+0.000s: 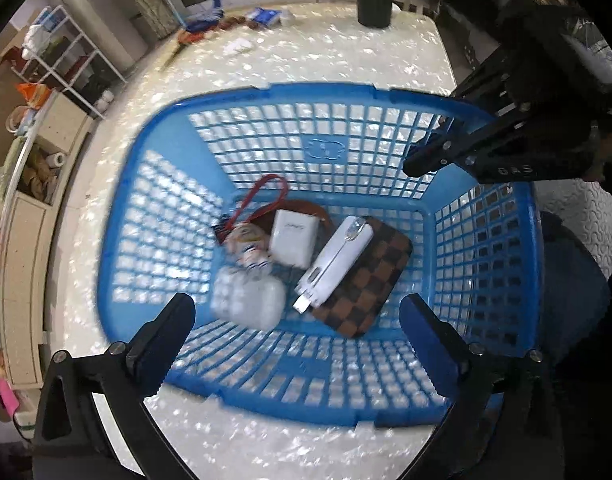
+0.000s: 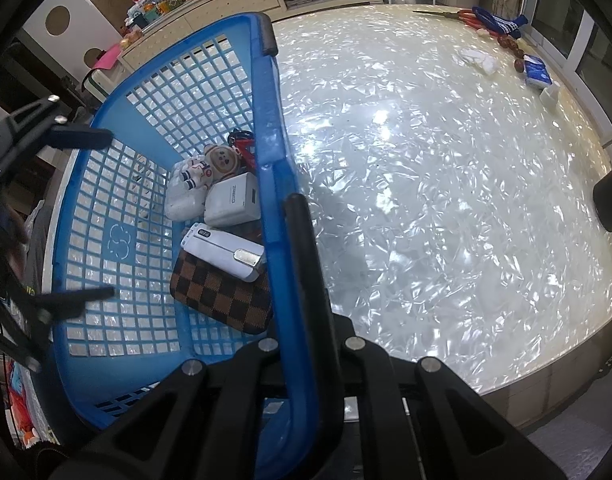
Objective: Organize rigid objects
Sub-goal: 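Move the left gripper back to the white remote control on the table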
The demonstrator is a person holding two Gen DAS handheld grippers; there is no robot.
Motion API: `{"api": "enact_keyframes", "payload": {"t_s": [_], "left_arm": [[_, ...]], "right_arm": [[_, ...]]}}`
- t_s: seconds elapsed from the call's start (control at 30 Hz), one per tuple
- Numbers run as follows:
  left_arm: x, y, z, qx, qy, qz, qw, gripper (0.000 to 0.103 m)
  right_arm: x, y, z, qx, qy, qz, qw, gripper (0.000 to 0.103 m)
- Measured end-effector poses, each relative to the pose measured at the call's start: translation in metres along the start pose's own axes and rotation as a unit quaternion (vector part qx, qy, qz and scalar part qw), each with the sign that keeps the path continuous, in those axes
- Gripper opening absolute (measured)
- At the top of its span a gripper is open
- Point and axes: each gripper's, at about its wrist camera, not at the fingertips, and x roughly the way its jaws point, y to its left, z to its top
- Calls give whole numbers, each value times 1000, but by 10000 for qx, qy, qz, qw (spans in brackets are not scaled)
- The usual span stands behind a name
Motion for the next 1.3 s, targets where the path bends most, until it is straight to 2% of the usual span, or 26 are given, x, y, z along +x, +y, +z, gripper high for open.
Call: {"api": "enact_keyframes", "payload": {"t_s": [0.13, 0.33, 0.5, 0.63, 0.77, 0.87, 1.0, 1.13, 1.2, 1.3], "left_arm": [[-30, 9, -17, -232, -239, 182, 9993, 103], [-65, 32, -59, -783, -486, 175, 9956, 103], [-71, 49, -107, -1281, -331, 171, 9911, 103], [-65, 63, -141, -1832, -256, 37, 9827, 103], [-43, 75, -164, -2588, -116, -507, 9645, 102], [-22, 79, -171, -2968, 112, -482, 9536, 102], [5, 87, -178, -3597, 464, -386, 9311, 102], [14, 89, -173, -3781, 427, -37, 9248, 102], [15, 93, -171, -4050, 278, -64, 9139, 102], [15, 105, -172, -4631, 69, -155, 8861, 102]], "right_arm": [[0, -1, 1, -36, 24, 3, 10000, 5], [1, 1, 2, -106, 51, -48, 9999, 5], [2, 3, 2, -130, 79, -82, 9998, 5], [3, 2, 2, -134, 89, -86, 9998, 5], [4, 2, 1, -144, 94, -93, 9998, 5], [4, 3, 1, -157, 96, -109, 9998, 5], [5, 3, 1, -165, 94, -99, 9998, 5], [5, 3, 1, -156, 84, -67, 9998, 6], [6, 3, 1, -150, 85, -51, 9998, 6], [7, 3, 2, -159, 84, -40, 9998, 6]]}}
